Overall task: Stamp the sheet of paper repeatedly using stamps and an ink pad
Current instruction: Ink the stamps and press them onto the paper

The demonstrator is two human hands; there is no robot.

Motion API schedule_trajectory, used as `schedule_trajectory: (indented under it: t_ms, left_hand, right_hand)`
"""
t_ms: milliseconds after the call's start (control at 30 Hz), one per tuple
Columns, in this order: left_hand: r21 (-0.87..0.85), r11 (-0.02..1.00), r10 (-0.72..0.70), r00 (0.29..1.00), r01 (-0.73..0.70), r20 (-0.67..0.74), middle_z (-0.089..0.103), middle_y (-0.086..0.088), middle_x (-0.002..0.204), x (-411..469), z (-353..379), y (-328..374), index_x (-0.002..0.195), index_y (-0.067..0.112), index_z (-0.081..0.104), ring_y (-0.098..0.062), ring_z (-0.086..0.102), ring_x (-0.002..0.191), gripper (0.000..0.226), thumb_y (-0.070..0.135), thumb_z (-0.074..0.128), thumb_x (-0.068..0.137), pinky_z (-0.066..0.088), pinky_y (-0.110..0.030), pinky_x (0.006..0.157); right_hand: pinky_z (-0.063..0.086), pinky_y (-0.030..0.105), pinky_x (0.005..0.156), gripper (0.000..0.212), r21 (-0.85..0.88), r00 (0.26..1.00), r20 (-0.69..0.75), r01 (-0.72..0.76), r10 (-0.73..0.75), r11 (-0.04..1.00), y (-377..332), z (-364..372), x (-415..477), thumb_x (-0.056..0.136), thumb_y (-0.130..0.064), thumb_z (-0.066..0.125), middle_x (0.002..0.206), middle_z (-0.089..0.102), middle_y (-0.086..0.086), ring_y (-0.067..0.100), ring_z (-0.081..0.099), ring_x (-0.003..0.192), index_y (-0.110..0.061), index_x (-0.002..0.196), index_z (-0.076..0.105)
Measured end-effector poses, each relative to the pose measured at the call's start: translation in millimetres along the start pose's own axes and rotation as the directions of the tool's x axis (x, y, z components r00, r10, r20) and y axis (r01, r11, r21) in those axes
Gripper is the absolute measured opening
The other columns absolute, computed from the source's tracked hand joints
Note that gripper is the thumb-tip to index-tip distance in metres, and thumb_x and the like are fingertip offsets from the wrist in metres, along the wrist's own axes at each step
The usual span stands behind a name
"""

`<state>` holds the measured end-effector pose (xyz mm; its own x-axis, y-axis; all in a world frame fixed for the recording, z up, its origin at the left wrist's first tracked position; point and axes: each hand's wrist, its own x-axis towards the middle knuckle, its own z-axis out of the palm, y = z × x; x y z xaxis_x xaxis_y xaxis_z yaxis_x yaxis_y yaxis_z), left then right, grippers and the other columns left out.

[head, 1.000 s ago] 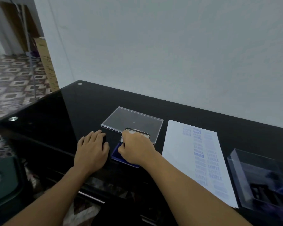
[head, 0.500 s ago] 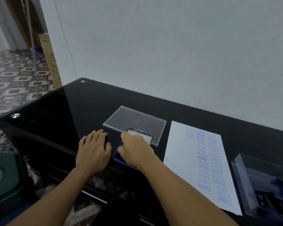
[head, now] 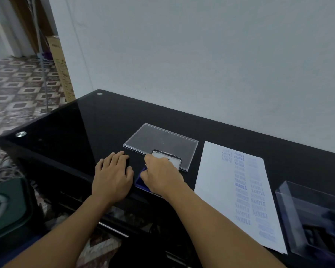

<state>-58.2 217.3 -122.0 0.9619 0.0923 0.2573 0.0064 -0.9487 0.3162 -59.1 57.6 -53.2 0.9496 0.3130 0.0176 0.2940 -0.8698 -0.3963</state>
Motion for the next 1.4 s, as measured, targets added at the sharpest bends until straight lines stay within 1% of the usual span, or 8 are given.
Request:
schedule_trajectory:
  t_ms: [200,300,433,600,733,800,967,1400]
  left_hand:
    - [0.009,1.0,-0.001,1.0,0.0,0.015,0.038,0.002,0.155,0.7,-0.3,-0.3,0.141,0.022,0.047,-0.018,0.026,0.146,0.044,0.036,0.039,0.099,0.017,-0.046,0.12]
    - [0.005,1.0,-0.004,1.0,0.004,0.018,0.037,0.002,0.155,0.5,-0.7,0.0,0.14,0.023,0.046,-0.018,0.026,0.147,0.044,0.036,0.039,0.099,0.017,-0.045,0.12]
    - [0.0,1.0,-0.001,1.0,0.001,0.018,0.037,0.002,0.155,0.2,-1.3,0.4,0.14,0.022,0.047,-0.018,0.025,0.147,0.043,0.035,0.04,0.099,0.017,-0.046,0.12]
    - [0.007,1.0,-0.003,1.0,0.003,0.009,0.037,0.003,0.155,-0.2,0.2,-0.2,0.141,0.022,0.046,-0.017,0.025,0.147,0.044,0.035,0.039,0.1,0.017,-0.045,0.12]
    - [0.017,1.0,-0.004,1.0,0.004,0.011,0.037,0.003,0.155,1.1,1.6,-0.7,0.14,0.023,0.046,-0.017,0.026,0.146,0.043,0.036,0.039,0.1,0.017,-0.045,0.119]
    - [0.02,1.0,-0.002,1.0,0.001,0.012,0.037,0.002,0.155,1.2,1.9,-1.0,0.14,0.023,0.046,-0.018,0.026,0.146,0.043,0.036,0.039,0.1,0.017,-0.046,0.119]
    - [0.019,1.0,-0.003,1.0,0.003,0.01,0.037,0.002,0.155,0.2,1.4,-0.7,0.14,0.023,0.046,-0.018,0.025,0.147,0.044,0.036,0.038,0.1,0.017,-0.045,0.12]
    - [0.012,1.0,0.012,1.0,-0.013,0.013,0.035,0.001,0.157,0.1,2.2,-2.2,0.142,0.022,0.044,-0.019,0.023,0.148,0.045,0.036,0.037,0.101,0.016,-0.045,0.12]
  right_hand:
    - [0.05,0.04,0.071,0.012,0.02,0.999,0.049,-0.017,0.016,1.0,-0.1,-4.0,6.9,0.095,-0.024,0.054,0.092,0.052,0.006,0.028,0.053,0.084,-0.02,0.092,0.044]
    - [0.048,0.039,0.067,0.01,0.011,1.0,0.008,-0.013,0.013,1.0,0.1,-1.2,1.4,0.095,-0.024,0.052,0.093,0.054,0.008,0.028,0.054,0.083,-0.016,0.102,0.049]
    - [0.055,0.043,0.072,0.015,-0.015,1.0,-0.03,0.003,-0.004,1.0,0.7,2.7,-4.5,0.096,-0.025,0.051,0.098,0.062,0.014,0.031,0.059,0.088,-0.016,0.108,0.051]
    - [0.05,0.039,0.069,0.012,0.011,1.0,-0.001,-0.007,0.007,1.0,1.7,0.4,2.3,0.096,-0.027,0.052,0.094,0.058,0.008,0.026,0.055,0.084,-0.018,0.103,0.05]
    - [0.053,0.042,0.073,0.012,0.007,1.0,0.013,-0.01,0.01,1.0,0.7,-0.6,6.5,0.095,-0.029,0.053,0.098,0.061,0.008,0.026,0.057,0.087,-0.02,0.101,0.049]
    - [0.054,0.043,0.073,0.013,0.005,1.0,0.004,-0.016,0.016,1.0,0.5,0.3,5.2,0.095,-0.029,0.053,0.098,0.062,0.01,0.028,0.058,0.088,-0.019,0.102,0.05]
    - [0.049,0.039,0.066,0.01,-0.023,0.998,-0.058,0.009,-0.011,1.0,0.8,2.4,-3.2,0.096,-0.026,0.051,0.088,0.054,0.007,0.027,0.052,0.079,-0.018,0.102,0.047]
    - [0.051,0.039,0.07,0.012,0.004,1.0,-0.022,0.016,-0.016,1.0,1.4,-1.7,-4.9,0.095,-0.027,0.051,0.088,0.057,0.005,0.026,0.056,0.081,-0.022,0.095,0.041]
